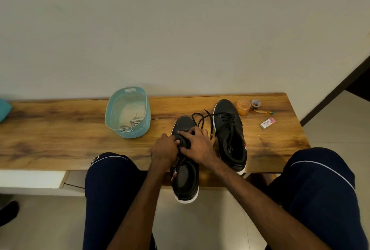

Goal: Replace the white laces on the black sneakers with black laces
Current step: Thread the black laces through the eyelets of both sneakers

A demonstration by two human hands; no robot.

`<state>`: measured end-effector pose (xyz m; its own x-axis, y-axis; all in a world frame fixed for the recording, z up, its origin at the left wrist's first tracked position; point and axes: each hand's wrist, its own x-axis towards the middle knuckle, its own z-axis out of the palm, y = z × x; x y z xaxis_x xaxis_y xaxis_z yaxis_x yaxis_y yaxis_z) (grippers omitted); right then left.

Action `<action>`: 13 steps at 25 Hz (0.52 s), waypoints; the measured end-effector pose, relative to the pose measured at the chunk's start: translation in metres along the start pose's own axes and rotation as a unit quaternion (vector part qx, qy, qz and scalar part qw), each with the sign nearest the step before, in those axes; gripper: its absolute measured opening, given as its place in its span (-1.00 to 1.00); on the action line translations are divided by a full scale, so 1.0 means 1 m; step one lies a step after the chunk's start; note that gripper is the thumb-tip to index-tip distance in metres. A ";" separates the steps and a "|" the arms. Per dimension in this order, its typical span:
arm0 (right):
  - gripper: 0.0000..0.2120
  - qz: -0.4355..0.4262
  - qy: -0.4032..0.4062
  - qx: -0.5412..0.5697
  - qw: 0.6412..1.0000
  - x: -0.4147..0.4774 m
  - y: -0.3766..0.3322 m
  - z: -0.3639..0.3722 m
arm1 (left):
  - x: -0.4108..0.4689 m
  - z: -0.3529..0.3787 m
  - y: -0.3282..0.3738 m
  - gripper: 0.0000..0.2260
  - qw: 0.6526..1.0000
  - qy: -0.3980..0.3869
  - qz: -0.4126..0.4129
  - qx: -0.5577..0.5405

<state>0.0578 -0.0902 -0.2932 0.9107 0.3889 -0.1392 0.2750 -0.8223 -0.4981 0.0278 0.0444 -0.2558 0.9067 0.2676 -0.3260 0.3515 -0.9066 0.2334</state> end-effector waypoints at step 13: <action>-0.42 0.005 0.015 -0.010 1.000 -0.001 -0.001 -0.002 | -0.002 -0.001 0.004 -0.76 0.996 0.079 0.025 0.023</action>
<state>0.0572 -0.0907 -0.2909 0.9221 0.3685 -0.1182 0.2717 -0.8339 -0.4804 0.0280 0.0401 -0.2534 0.9495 0.2660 -0.1664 0.2968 -0.9334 0.2016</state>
